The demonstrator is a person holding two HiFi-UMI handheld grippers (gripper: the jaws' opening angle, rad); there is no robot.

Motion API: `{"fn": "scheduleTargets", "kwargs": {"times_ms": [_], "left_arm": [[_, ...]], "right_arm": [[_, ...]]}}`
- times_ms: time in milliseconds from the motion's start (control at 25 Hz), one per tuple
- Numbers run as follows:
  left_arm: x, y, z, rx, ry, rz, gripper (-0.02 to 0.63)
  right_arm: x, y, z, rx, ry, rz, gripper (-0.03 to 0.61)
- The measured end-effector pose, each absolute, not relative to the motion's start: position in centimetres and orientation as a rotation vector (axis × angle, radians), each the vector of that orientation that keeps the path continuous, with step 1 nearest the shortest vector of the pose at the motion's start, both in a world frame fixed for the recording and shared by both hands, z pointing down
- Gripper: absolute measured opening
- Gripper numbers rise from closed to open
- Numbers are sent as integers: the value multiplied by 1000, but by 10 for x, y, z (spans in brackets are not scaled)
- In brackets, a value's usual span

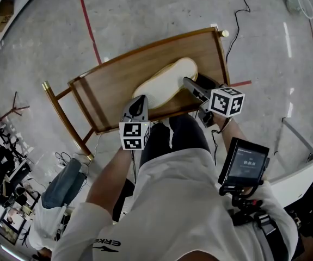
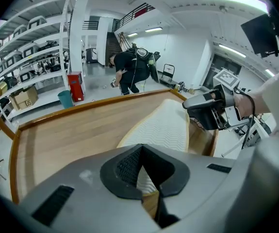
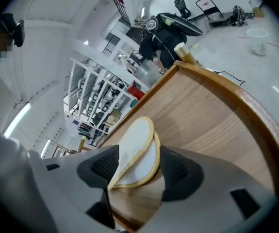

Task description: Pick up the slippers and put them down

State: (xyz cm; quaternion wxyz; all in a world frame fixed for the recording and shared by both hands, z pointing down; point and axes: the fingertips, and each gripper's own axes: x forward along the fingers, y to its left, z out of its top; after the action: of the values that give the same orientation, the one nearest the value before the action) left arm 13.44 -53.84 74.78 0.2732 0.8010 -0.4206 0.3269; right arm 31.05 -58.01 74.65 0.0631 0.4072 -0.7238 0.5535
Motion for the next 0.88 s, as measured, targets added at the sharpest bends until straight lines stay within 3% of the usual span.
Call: {"fn": "scheduleTargets", "kwargs": {"times_ms": [520,560,640,880], "left_arm": [[128,-543,759,2164,-1038,855,3],[128,-543,759,2168,-1032,855,3],[129,-542,758,2172,-1025,858,3],[127,-543,758,2178,-1030,870,3]], "right_arm": [[301,-594,734,1078,-2322,1826,238],[303,-594,737,1095,-2298,1825,214],[308,-596,742,1140,-2239,1824,95],[304,-602,736,1122,-2284,1817,94]]}}
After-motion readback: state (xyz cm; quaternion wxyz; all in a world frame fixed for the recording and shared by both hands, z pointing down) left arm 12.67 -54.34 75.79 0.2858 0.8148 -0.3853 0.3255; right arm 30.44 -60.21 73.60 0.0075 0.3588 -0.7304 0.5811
